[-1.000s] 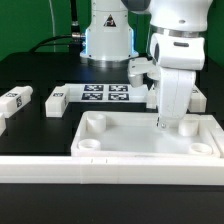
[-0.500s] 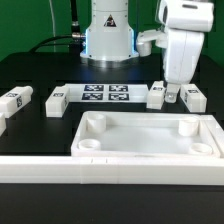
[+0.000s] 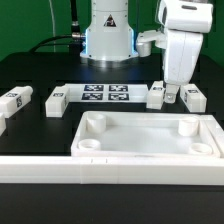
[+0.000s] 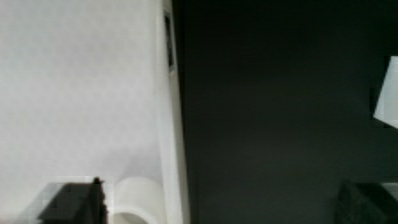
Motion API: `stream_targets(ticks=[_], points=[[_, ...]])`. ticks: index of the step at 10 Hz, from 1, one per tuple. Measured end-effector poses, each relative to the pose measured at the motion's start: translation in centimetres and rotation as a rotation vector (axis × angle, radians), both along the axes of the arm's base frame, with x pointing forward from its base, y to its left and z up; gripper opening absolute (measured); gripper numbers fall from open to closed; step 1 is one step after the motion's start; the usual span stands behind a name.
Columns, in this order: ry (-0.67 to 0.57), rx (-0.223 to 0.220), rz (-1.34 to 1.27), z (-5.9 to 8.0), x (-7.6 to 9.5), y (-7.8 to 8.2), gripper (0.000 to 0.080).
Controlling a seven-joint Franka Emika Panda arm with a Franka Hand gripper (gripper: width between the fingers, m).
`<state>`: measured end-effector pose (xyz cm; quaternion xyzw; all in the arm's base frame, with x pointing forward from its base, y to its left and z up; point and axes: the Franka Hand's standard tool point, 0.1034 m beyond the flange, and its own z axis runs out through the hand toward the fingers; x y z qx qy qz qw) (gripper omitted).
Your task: Assemble desk
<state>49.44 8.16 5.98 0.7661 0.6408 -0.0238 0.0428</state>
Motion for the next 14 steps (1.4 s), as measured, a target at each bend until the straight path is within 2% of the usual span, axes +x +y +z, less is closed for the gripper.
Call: stream_targets(ticks=[1,4,8,11,14], points=[[-0.004,-0.002,-0.064,0.3,-0.4,0.0,0.0649],[-0.034,0.003,-0.43,0.6,-1.2,2.1,0.0649],[-0.041,0.026,-0.712,0.5,-1.4,2.5,0.0649],[-0.04,0.037,-1.098,0.2,-2.7,4.4,0.0649],[-0.026,0.049,-1.264,0.1,-2.9,5.0,0.0649]])
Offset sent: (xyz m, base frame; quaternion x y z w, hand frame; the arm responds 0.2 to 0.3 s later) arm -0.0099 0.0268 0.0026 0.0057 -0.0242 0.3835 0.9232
